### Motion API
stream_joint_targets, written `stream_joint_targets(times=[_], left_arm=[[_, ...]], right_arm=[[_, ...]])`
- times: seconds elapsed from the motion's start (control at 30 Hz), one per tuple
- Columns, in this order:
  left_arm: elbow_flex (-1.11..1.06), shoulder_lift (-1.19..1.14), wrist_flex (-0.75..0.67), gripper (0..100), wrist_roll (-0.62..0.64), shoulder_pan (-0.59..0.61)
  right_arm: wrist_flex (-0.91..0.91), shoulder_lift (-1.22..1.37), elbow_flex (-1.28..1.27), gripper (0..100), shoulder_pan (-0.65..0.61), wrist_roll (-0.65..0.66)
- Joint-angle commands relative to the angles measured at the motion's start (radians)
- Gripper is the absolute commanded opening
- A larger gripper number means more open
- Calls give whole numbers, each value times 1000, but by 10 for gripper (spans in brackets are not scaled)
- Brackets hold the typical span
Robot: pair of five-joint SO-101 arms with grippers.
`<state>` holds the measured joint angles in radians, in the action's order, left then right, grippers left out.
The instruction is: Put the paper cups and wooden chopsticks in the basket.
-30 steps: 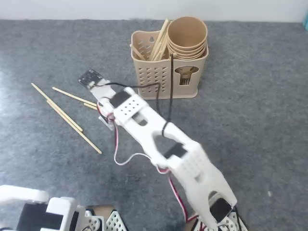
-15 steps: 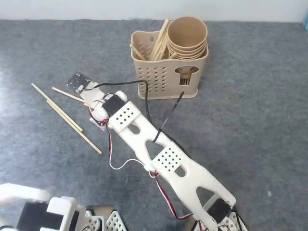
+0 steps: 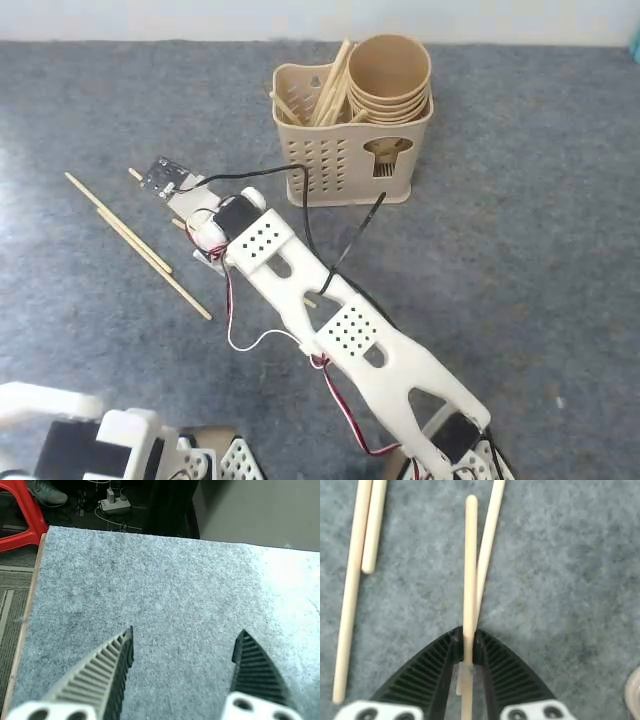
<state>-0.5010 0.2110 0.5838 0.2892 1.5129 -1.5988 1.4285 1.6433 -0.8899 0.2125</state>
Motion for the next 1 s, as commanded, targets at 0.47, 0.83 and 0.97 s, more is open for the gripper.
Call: stream_joint_targets(times=[0.47,0.83,0.97], left_arm=[[-25,25,-18,305,-40,-3],[-31,25,-17,305,-40,-5],[-44,25,-17,305,-40,-17]], right_arm=[[-196,-598,37,8,94,-43],[-176,-934,37,8,179,-71],[-22,-989,37,8,252,-117]])
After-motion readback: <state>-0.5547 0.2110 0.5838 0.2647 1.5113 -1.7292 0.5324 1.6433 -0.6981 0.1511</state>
